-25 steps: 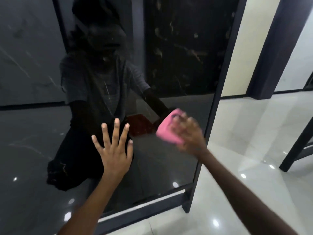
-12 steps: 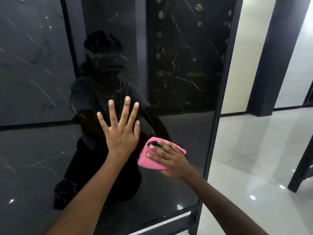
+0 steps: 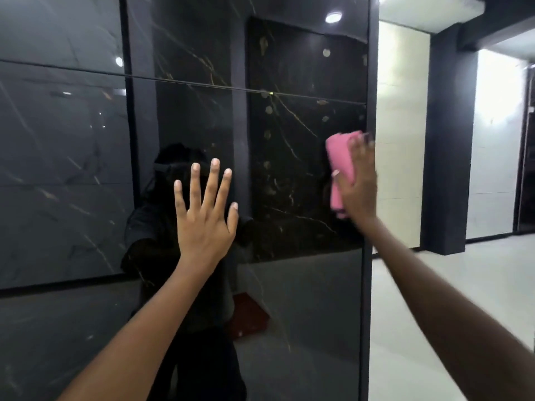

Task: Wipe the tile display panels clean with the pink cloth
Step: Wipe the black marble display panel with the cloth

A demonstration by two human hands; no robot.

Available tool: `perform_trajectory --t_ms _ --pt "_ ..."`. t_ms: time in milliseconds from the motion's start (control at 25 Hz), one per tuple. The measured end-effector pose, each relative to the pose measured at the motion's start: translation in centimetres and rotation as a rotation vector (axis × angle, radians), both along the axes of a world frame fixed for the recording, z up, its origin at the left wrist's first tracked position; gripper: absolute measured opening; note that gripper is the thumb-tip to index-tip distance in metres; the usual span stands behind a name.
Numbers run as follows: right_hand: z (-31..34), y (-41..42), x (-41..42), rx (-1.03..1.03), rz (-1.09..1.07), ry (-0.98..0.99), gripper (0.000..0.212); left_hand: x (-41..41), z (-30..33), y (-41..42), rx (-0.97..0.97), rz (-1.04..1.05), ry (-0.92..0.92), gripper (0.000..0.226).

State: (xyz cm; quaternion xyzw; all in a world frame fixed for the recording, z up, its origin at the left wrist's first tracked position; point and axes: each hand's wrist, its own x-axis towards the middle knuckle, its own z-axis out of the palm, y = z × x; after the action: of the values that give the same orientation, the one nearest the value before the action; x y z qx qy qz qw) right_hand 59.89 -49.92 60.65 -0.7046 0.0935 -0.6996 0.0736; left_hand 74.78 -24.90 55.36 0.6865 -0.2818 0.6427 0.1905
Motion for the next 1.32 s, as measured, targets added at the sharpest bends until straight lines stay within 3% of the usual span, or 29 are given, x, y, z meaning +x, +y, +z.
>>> perform_trajectory --t_ms 160,240,320,480,600,680,800,880,920,1040,1120,1240,1320 --pt "-12.8 7.7 3.9 -0.696 0.061 0.352 0.074 0.2 -0.5 0.0 0.036 0.020 0.007 0.062" --pt "-12.0 6.7 3.4 -0.860 0.054 0.429 0.070 -0.2 0.1 0.2 0.036 0.008 0.004 0.063" --pt "-7.5 4.2 2.6 -0.741 0.011 0.392 0.072 -0.4 1.6 0.9 0.032 -0.032 -0.033 0.064" --pt "5.3 -2.2 -0.9 -0.104 0.009 0.097 0.070 0.8 7.6 2.8 -0.050 -0.038 -0.022 0.065" --pt "8.1 -2.1 -0.7 0.187 -0.011 -0.032 0.071 1.4 7.5 2.4 -0.068 0.024 0.018 0.068" --pt "3.6 2.0 2.0 -0.003 -0.011 0.004 0.074 1.3 7.1 2.5 -0.042 0.043 0.032 0.068" --pt "-6.3 8.9 4.0 -0.721 0.044 0.405 0.080 0.9 7.7 2.9 -0.031 0.012 0.054 0.067" --pt "-6.2 8.1 3.4 -0.981 0.024 0.485 0.074 0.1 7.1 3.4 -0.005 -0.051 0.054 0.066" --pt "-4.3 6.5 3.0 -0.914 0.005 0.413 0.072 0.0 6.2 3.7 0.012 -0.068 0.038 0.065" --pt "4.0 -0.1 1.0 -0.118 -0.101 0.064 0.066 1.0 4.0 5.1 0.058 -0.027 -0.022 0.066" --pt "9.8 -2.6 -0.4 0.221 -0.071 -0.065 0.061 2.2 3.4 5.6 0.068 0.023 -0.030 0.067" --pt "13.1 2.6 2.3 0.063 -0.030 -0.090 0.060 2.3 3.0 5.5 0.079 0.036 -0.019 0.066" --pt "9.4 8.0 5.0 -0.156 0.028 -0.007 0.066 2.1 3.0 5.6 0.085 0.003 -0.007 0.064"
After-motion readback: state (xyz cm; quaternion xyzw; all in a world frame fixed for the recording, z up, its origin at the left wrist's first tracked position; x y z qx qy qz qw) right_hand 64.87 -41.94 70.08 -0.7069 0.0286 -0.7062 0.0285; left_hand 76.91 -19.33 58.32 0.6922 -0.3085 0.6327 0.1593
